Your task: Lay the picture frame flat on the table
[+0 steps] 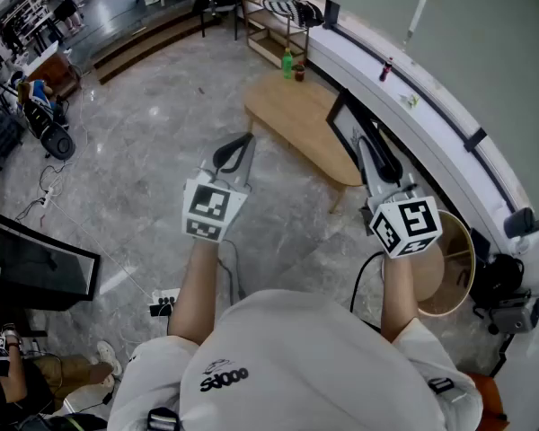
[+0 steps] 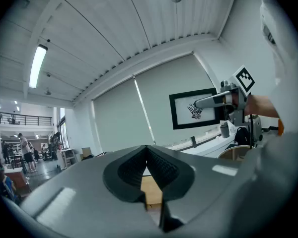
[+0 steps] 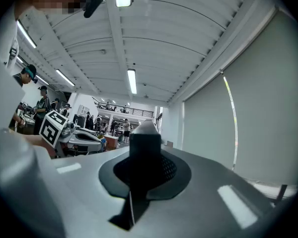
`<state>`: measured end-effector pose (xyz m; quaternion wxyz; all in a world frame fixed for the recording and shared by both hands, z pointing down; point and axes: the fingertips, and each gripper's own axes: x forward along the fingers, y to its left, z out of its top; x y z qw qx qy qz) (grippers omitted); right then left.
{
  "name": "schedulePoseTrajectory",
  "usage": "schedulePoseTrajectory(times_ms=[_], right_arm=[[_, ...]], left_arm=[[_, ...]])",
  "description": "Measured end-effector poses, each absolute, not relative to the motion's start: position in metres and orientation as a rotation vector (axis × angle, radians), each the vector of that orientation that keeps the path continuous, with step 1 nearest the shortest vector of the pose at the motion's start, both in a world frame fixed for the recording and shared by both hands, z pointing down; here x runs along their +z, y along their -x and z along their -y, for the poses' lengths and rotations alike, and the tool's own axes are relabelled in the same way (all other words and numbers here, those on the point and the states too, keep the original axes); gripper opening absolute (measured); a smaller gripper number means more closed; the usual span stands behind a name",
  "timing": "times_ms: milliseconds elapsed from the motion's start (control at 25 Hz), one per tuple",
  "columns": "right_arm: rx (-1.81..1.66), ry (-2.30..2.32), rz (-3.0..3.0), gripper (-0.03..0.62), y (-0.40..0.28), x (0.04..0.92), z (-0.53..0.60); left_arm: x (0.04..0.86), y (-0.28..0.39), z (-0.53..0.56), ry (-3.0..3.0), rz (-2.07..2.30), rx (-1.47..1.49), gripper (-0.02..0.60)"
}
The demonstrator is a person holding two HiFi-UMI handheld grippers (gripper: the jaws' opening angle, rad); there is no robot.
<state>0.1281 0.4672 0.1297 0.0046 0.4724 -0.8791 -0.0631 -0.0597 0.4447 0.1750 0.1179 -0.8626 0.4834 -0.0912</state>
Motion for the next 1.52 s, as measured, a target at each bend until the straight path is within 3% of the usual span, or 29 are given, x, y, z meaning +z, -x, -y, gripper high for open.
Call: schedulePoseTrajectory(times_ms=[880, 1200, 1520], right_arm=[[-0.104, -1.4, 2.828, 0.014, -0.174, 0.155, -0.433], [-0.07, -1.43, 2.788, 0.014, -0.186, 0.171, -0.375], [-0.061, -1.467, 2.772, 0.014, -0.157, 0.169, -0.281]], left_arm=[[0.198, 0.013, -0.432, 2.495, -1.511, -0.324, 0.009], [0.216, 0.001, -0.372, 2.527, -1.485, -0.33, 0.009], [0.217, 0.028, -0.268, 2.556, -1.445, -0.322, 0.009]])
